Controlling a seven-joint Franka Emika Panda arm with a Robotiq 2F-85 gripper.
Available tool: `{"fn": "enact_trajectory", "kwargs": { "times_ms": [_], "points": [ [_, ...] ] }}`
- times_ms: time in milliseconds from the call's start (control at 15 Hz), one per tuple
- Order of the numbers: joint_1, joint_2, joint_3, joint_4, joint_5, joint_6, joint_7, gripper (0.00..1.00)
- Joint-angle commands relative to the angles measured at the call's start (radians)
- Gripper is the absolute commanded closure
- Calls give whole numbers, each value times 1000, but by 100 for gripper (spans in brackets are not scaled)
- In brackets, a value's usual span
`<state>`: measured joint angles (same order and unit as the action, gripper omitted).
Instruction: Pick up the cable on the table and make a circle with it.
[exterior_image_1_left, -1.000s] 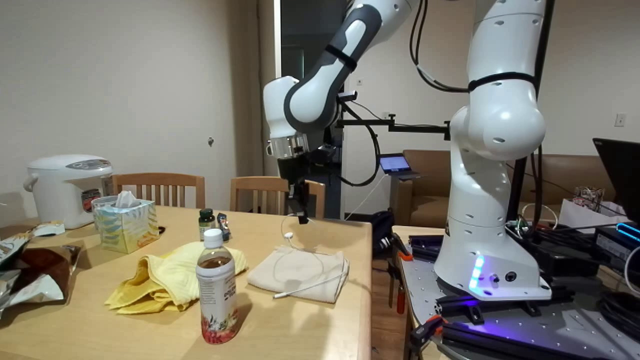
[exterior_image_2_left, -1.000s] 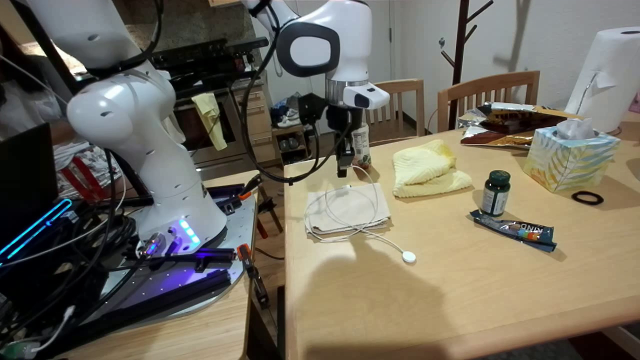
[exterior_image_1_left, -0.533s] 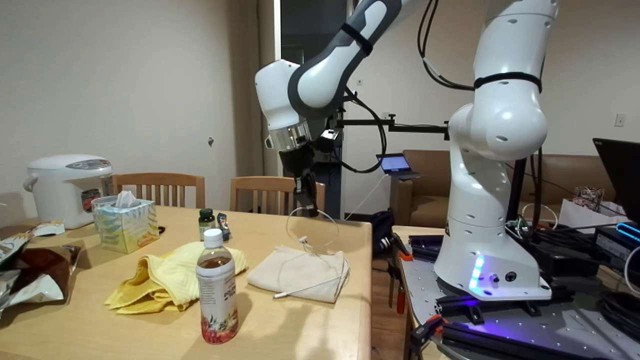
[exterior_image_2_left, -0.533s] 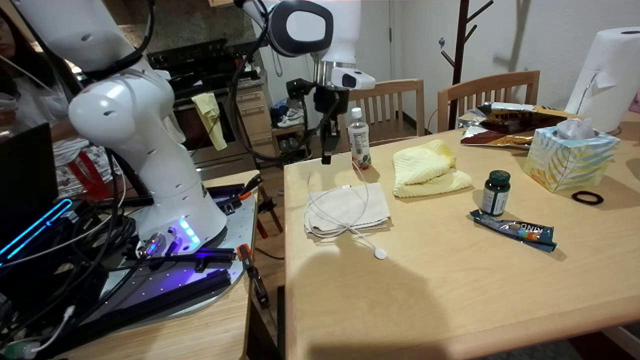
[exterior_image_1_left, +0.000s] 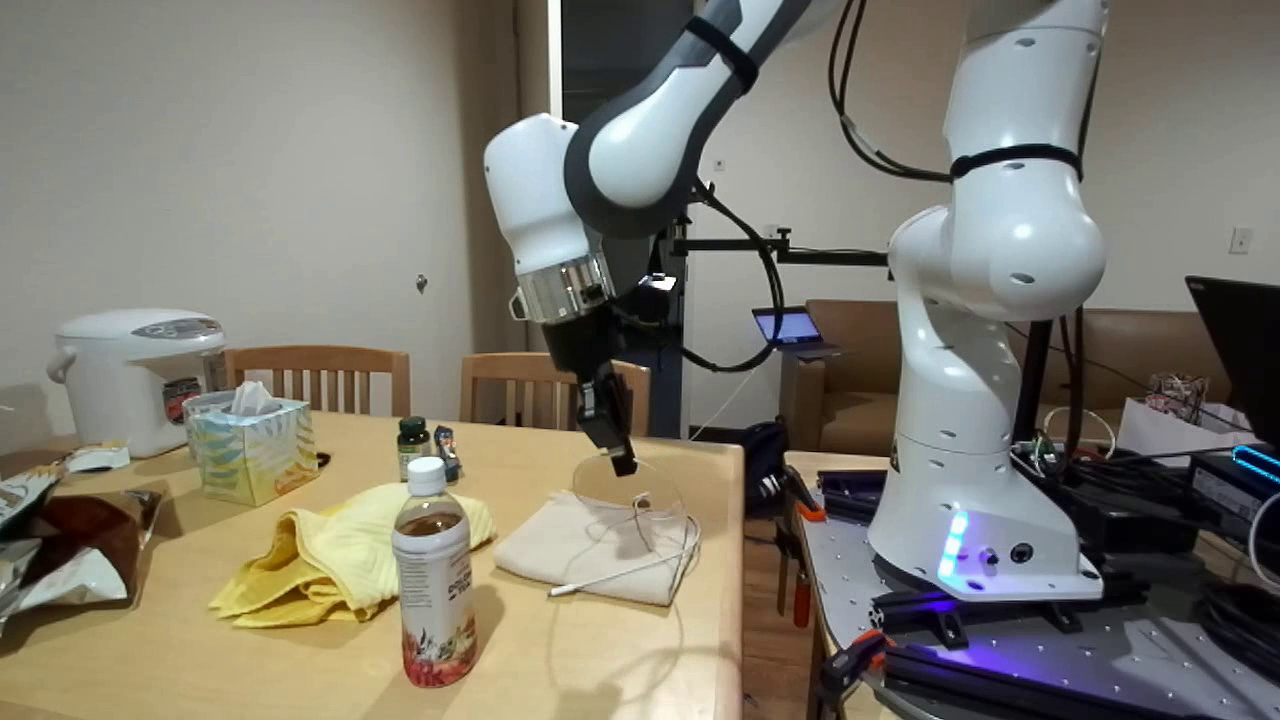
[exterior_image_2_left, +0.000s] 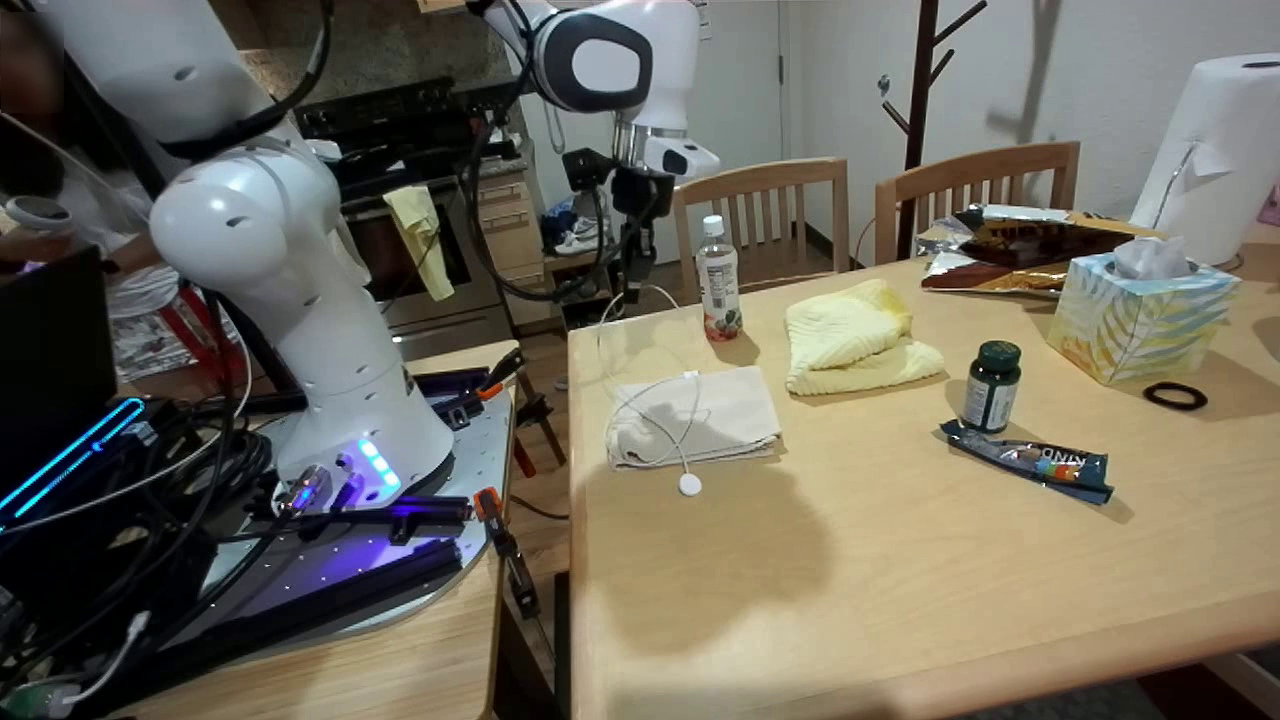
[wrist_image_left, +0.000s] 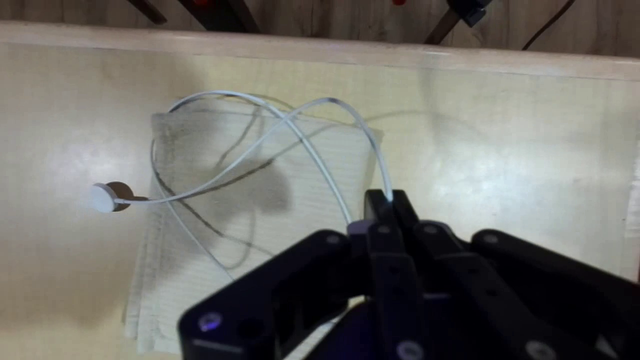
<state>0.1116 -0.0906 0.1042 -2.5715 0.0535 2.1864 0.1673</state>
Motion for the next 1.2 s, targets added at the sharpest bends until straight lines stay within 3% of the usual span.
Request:
{"fn": "enact_trajectory", "kwargs": {
  "times_ms": [0, 733, 1133],
  "points": [
    [17, 81, 18, 42, 77, -5, 9, 99],
    [-25, 217, -20, 46, 247, 60, -66, 99],
    [-50, 312, -2, 110, 466, 72, -204, 99]
  ]
}}
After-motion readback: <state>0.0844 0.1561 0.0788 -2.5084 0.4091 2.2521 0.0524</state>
